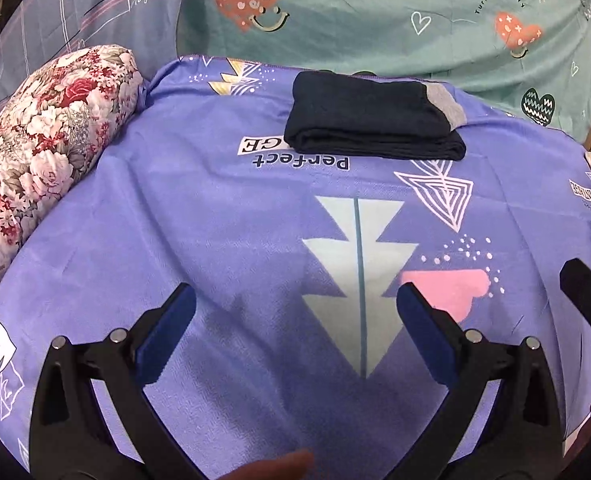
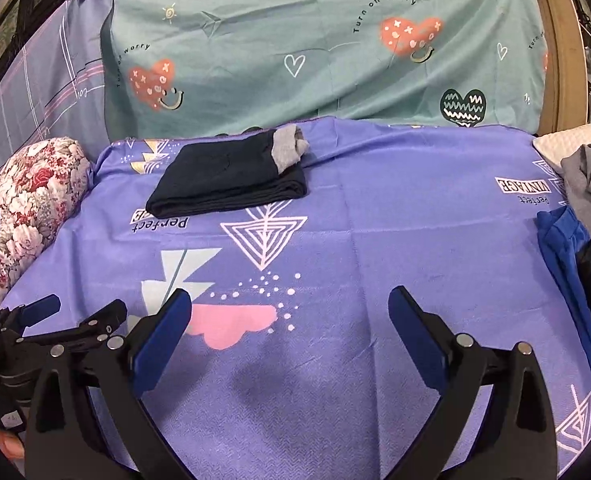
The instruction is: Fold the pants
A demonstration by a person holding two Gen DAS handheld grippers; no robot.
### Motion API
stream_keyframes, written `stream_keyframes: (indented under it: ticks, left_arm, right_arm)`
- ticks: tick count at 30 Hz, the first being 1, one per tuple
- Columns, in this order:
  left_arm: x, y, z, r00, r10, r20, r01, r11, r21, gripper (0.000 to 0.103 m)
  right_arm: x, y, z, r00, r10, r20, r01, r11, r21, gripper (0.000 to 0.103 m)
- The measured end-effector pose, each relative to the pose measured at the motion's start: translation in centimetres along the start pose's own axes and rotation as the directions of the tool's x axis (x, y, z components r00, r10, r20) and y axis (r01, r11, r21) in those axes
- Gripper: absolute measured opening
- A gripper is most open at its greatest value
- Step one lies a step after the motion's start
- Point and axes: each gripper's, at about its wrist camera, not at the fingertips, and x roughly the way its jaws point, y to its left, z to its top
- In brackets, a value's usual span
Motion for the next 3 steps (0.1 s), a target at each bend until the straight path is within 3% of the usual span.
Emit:
stream_keyframes:
  ticks: [3]
  left_arm:
    - [0.67, -0.04, -0.22, 1.0, 0.004, -0.025, -0.004, 1.0, 0.007, 0.101]
  right_arm:
    - [0.32, 0.16, -0.28, 1.0, -0.007, -0.016, 0.007, 1.0, -0.012, 0.099]
